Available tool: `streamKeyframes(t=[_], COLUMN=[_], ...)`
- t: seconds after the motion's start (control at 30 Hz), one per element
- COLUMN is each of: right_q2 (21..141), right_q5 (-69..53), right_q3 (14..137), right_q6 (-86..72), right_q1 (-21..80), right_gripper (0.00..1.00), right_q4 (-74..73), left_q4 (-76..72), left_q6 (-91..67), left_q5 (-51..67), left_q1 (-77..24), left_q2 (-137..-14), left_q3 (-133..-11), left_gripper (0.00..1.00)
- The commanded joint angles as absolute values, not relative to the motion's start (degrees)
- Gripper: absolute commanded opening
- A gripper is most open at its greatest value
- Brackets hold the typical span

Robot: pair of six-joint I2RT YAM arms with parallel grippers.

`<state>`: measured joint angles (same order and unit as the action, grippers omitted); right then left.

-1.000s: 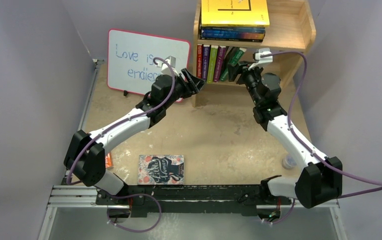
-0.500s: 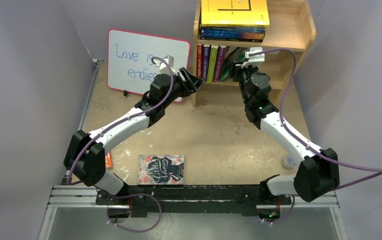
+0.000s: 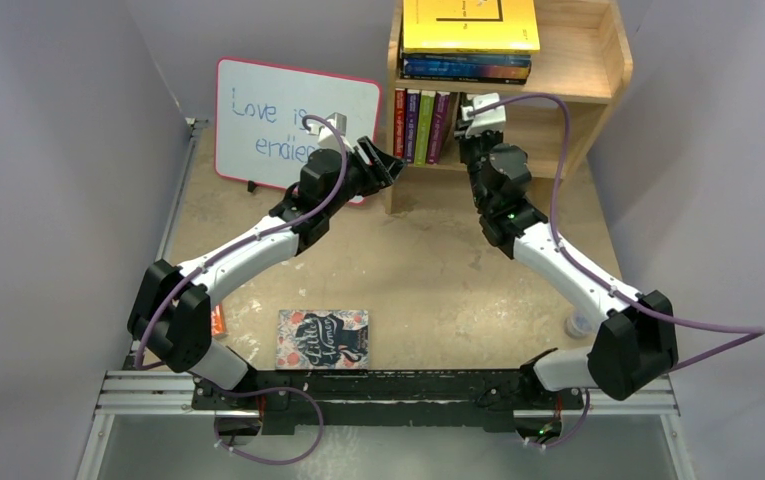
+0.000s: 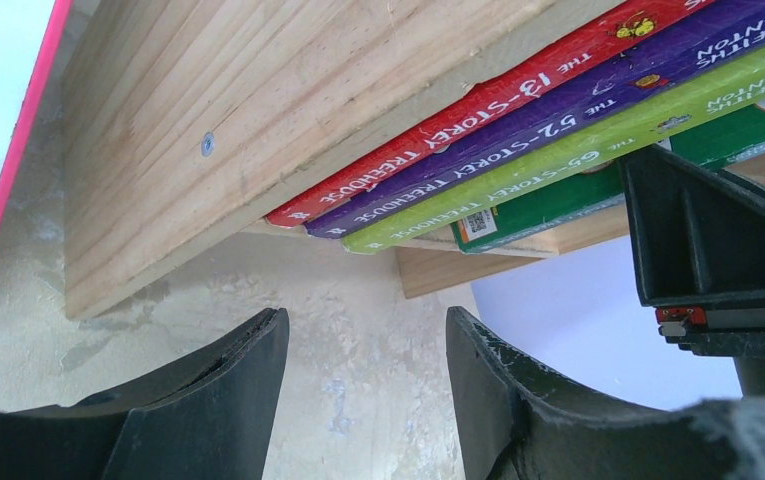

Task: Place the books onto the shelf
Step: Adjust the book on the shelf.

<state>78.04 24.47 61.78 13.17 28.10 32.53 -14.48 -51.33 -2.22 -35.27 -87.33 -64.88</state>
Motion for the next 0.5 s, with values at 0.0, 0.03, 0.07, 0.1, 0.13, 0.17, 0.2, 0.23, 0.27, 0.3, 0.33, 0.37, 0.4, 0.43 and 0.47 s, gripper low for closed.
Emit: streamKeyframes(t=[0.0,0.03,0.07,0.1,0.13,0.17,0.2,0.23,0.27,0.3,0.33,0.37,0.4,0.43,0.47], right_q2=[75.8,76.1,76.6,77.2,77.7,78.1,78.4,78.7,79.1,79.5,79.7,79.7,79.6,79.4,79.0], right_q5=[21.4,21.2,21.2,21.2,21.1,20.4,19.5,18.7,18.4,18.5,18.3,18.3,18.4,18.8,19.1], right_q3=[66.1,66.0,66.0,66.0,65.9,65.7,65.5,65.3,65.5,65.7,65.9,65.8,65.4,65.0,64.6], right_q6=[20.2,19.9,19.8,19.3,18.2,17.1,15.9,14.6,13.4,12.2,11.6,10.9,10.3,9.9,9.6], right_q1=[29.2,29.6,30.0,30.3,30.5,30.6,30.6,30.6,30.6,30.6,30.6,30.7,30.7,30.7,30.7], right_gripper=[0.19,0.2,0.22,0.24,0.27,0.3,0.33,0.35,0.36,0.38,0.41,0.46,0.5,0.54,0.57], right_q4=[36.2,36.6,37.0,37.4,38.0,38.4,39.4,39.9,40.0,40.1,40.1,40.1,40.3,40.5,40.4], left_q4=[-17.1,-17.2,-17.3,-17.5,-17.5,-17.5,-17.4,-17.3,-17.2,-17.1,-17.1,-17.2,-17.2,-17.2,-17.1], left_q6=[-50.7,-50.9,-51.0,-51.1,-51.2,-51.2,-51.2,-51.2,-51.1,-51.1,-51.2,-51.2,-51.2,-51.2,-51.2], left_q5=[-2.6,-2.6,-2.5,-2.4,-2.2,-2.1,-2.2,-2.2,-2.2,-2.2,-2.2,-2.1,-2.0,-2.0,-2.0], left_q1=[-34.8,-34.8,-34.8,-34.8,-34.8,-34.8,-34.8,-34.7,-34.7,-34.7,-34.7,-34.7,-34.7,-34.7,-34.7], left_q2=[-85.5,-85.6,-85.8,-85.8,-85.9,-85.9,-85.9,-85.9,-85.9,-85.9,-85.9,-85.9,-85.9,-85.9,-85.8], left_q3=[-64.9,-64.8,-64.8,-64.9,-64.9,-64.8,-64.8,-64.7,-64.7,-64.6,-64.6,-64.6,-64.6,-64.6,-64.5], left_gripper=[0.58,0.58,0.58,0.58,0.58,0.58,0.58,0.58,0.58,0.58,0.58,0.58,0.58,0.58,0.58])
